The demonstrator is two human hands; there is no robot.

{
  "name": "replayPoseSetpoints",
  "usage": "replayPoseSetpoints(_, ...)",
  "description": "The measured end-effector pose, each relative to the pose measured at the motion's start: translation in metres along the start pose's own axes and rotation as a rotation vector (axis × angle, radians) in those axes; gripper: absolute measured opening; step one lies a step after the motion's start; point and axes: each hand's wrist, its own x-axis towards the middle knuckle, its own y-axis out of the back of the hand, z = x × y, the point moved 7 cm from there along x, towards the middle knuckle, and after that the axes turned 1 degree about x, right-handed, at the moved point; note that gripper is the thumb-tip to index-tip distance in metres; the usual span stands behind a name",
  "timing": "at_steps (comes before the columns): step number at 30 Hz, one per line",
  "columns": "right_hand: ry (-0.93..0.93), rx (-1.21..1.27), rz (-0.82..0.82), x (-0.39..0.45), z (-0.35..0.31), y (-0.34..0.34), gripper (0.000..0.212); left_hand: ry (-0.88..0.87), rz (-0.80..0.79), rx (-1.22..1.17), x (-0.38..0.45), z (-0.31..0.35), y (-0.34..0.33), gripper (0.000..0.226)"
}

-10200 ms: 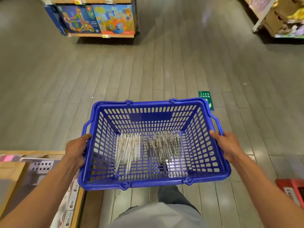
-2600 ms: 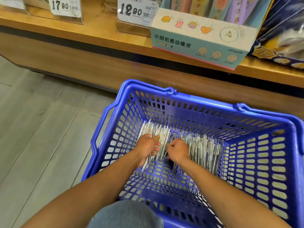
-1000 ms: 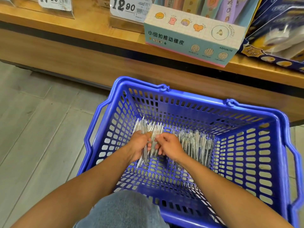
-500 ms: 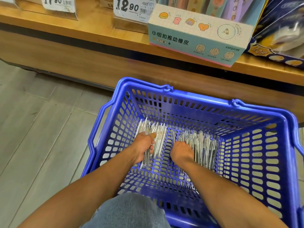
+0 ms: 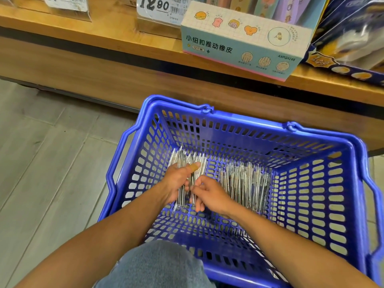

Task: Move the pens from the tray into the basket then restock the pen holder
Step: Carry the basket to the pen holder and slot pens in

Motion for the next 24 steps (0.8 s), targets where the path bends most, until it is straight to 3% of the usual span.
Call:
replayPoseSetpoints(3, 0.028, 0.054, -0.074, -0.006, -0.005, -0.010, 0.017, 0.038, 0.031, 0.041, 0.001, -0.004, 0.003, 0.087)
replayPoseSetpoints(7, -0.006, 0.119, -0.053, -0.005, -0.004, -0.001, 0.018, 0.063, 0.016, 0.012, 0.004, -0.007, 0.005, 0.064)
replayPoseSetpoints(12, -0.236, -0.508, 0.419, 0.001, 0.028, 0.063, 0.034, 0.083, -0.002, -0.045, 0.004, -0.006, 0.006, 0.041)
replayPoseSetpoints(15, -0.318, -0.718, 0.432, -0.001, 0.042, 0.069, 0.035, 0.101, -0.021, -0.074, 0.003, -0.007, 0.006, 0.037)
replayPoseSetpoints(18, -0.354, -0.817, 0.412, 0.003, 0.046, 0.062, 0.018, 0.104, -0.053, -0.095, 0.001, -0.007, 0.002, 0.032)
replayPoseSetpoints(24, -0.398, -0.856, 0.402, 0.010, 0.043, 0.054, 0.016, 0.105, -0.052, -0.115, 0.004, -0.008, 0.003, 0.036)
